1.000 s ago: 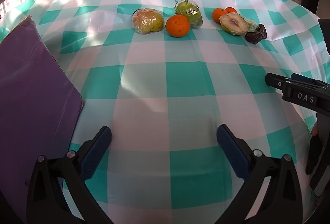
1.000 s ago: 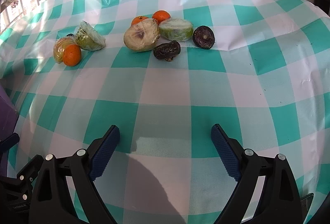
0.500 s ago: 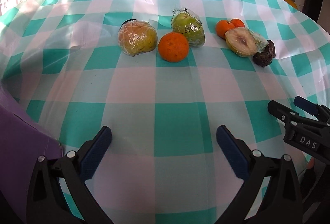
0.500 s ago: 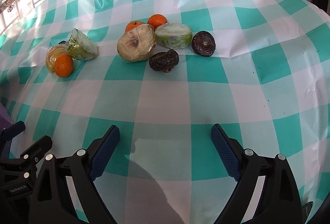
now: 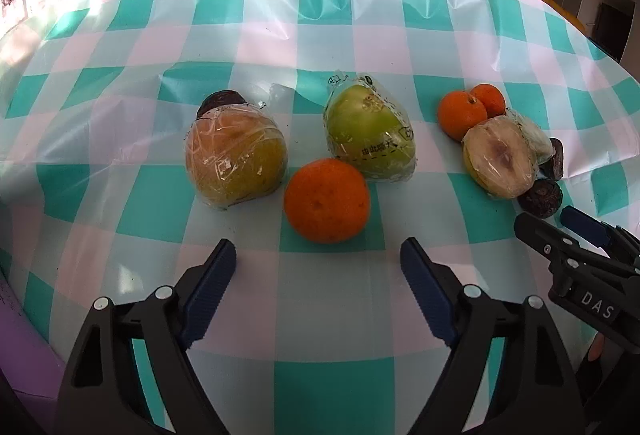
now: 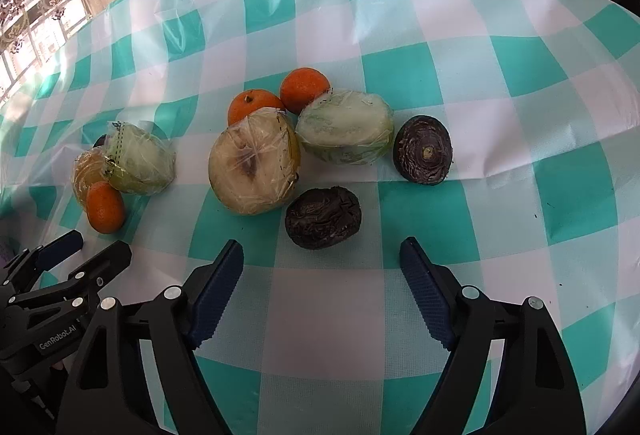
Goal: Organize fruits
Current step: 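Grasp the orange with the left gripper while the right gripper grasps a dark beet, then carry the orange and the dark beet over the purple-rimmed box with both grippers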
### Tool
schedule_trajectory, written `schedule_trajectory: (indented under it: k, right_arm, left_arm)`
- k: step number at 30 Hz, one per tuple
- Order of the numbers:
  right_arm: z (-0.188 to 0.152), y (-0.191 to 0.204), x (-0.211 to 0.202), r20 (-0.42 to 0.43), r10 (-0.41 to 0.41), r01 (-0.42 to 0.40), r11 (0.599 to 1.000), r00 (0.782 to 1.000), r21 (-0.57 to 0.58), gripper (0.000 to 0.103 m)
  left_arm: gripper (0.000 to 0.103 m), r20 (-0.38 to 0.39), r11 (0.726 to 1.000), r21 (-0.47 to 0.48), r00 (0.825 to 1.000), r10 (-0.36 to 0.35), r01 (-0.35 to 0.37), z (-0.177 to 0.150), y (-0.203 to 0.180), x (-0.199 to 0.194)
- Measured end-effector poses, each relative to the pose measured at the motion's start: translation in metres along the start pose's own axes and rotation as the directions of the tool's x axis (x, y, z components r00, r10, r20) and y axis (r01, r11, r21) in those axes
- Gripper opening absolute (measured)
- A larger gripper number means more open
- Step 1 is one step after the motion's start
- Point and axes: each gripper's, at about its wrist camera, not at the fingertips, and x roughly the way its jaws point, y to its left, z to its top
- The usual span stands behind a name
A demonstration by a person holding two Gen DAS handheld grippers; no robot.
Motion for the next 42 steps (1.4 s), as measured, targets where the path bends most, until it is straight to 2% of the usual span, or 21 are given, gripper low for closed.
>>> schedule_trajectory:
  k: [2,4,6,8,10,16,21,26,31,35,37,42]
  right_arm:
    - [0.003,0.002,0.002,0.005,-0.023,0.023,1.0,1.0,-0.014,0.068]
    - [0.004,0.002,0.005,-0.003,-0.056,0.056,0.998,0.998,-0.015,0.054]
    - [0.003,0.003,0.008,-0.014,-0.07,0.07,0.997,0.997,-0.025,0.05]
    - [0.002,0.005,0.007,-0.013,-0.082,0.081,0.996,0.997,-0.037,0.037]
    - [0.001,0.002,0.009,-0.026,-0.086,0.086,0.996,0.996,-0.027,0.037]
    - [-0.002,-0.017,0.001,0.004,-0.013,0.013,0.996,1.0,0.084,0.037]
    - [-0.001,-0.015,0.001,0.007,-0.007,0.007,0.995,1.0,0.103,0.037]
    - [-0.002,-0.013,0.0,0.013,-0.036,0.035,0.995,0.999,0.098,0.037]
    - [-0.002,-0.005,-0.012,0.082,-0.102,0.096,0.993,0.991,0.074,0.037]
    - [-0.005,0.001,-0.029,0.15,-0.131,0.125,0.991,0.98,0.047,0.037]
    - [-0.011,0.006,-0.038,0.174,-0.13,0.127,0.992,0.976,0.03,0.037]
    - [-0.031,0.024,-0.055,0.172,-0.105,0.111,0.993,0.979,-0.026,0.037]
  left_arm:
    - [0.079,0.006,1.0,0.006,1.0,0.0,0.0,0.004,-0.001,0.004]
    - [0.068,0.014,1.0,0.018,1.0,0.012,-0.013,0.008,-0.002,0.007]
    - [0.063,0.017,0.999,0.028,1.0,0.021,-0.022,0.011,-0.004,0.009]
    - [0.055,0.022,0.999,0.028,0.999,0.025,-0.026,0.011,-0.003,0.008]
    - [0.041,0.034,1.0,0.018,0.999,-0.004,0.004,0.011,0.0,0.006]
    - [0.041,0.082,0.992,-0.08,0.992,-0.095,0.101,0.007,0.02,-0.002]
    - [0.041,0.09,0.989,-0.096,0.99,-0.105,0.113,0.008,0.023,-0.002]
    - [0.041,0.101,0.986,-0.126,0.99,-0.098,0.111,0.008,0.027,-0.003]
    - [0.041,0.137,0.981,-0.174,0.989,-0.062,0.086,0.004,0.035,-0.012]
    - [0.041,0.16,0.979,-0.195,0.987,-0.029,0.061,-0.015,0.039,-0.032]
    - [0.041,0.173,0.983,-0.181,0.985,-0.007,0.039,-0.028,0.037,-0.048]
    - [0.041,0.238,0.99,-0.141,0.969,0.062,-0.029,-0.061,0.03,-0.097]
